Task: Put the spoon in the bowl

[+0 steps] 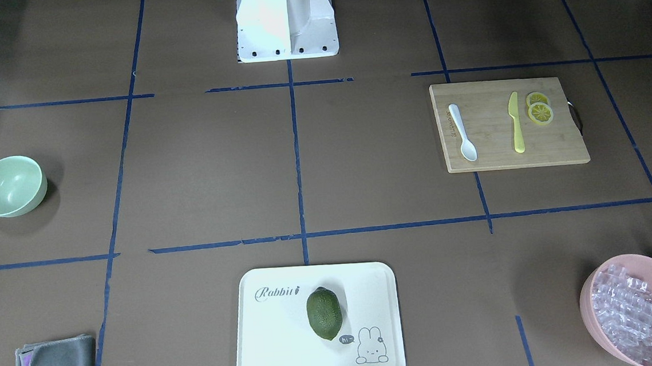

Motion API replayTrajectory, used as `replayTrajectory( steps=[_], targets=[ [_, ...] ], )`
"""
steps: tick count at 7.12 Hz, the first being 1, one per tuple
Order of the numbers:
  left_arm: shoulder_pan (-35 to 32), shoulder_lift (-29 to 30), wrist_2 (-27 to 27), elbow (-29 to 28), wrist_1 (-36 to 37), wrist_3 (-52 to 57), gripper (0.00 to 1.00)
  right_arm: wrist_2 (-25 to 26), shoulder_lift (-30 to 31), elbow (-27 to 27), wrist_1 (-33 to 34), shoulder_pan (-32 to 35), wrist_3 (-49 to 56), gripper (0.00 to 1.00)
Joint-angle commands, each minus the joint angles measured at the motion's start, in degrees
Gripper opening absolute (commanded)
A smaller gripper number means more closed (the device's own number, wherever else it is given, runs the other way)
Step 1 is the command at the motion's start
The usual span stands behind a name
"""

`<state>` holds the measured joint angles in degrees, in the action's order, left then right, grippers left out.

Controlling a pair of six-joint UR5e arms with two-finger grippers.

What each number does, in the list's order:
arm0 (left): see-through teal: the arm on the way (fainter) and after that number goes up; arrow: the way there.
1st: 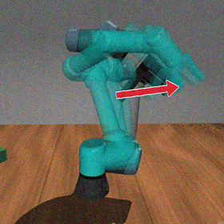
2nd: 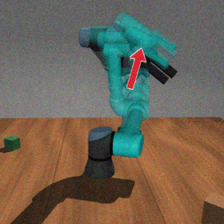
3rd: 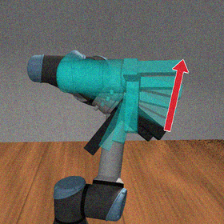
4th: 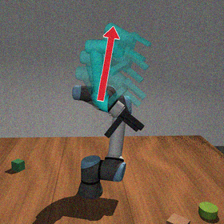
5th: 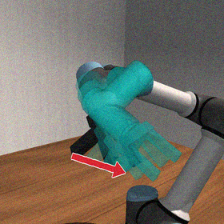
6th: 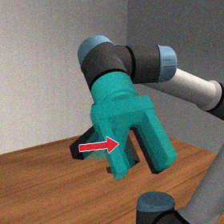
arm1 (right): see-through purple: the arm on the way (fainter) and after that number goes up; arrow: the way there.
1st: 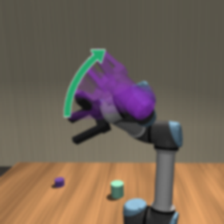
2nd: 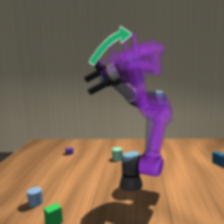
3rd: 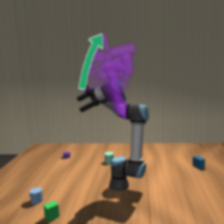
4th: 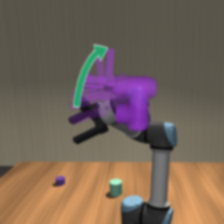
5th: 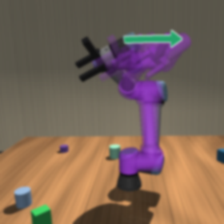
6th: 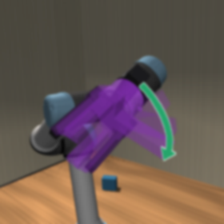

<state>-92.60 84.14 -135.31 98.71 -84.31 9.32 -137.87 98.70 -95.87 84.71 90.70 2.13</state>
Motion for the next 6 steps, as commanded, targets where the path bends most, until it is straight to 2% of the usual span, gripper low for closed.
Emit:
replayTrajectory(
  steps=[1, 6],
  targets=[
    [-0.04, -0.03, -0.04, -0.01, -0.15, 0.00, 1.00, -0.03, -0.17, -0.02, 0.01, 0.00, -0.11, 1.00],
    [-0.04, -0.12, -0.04, 0.08, -0.15, 0.00, 1.00, -0.47, -1.04, -0.46, -0.08, -0.08, -0.11, 1.00]
  ],
)
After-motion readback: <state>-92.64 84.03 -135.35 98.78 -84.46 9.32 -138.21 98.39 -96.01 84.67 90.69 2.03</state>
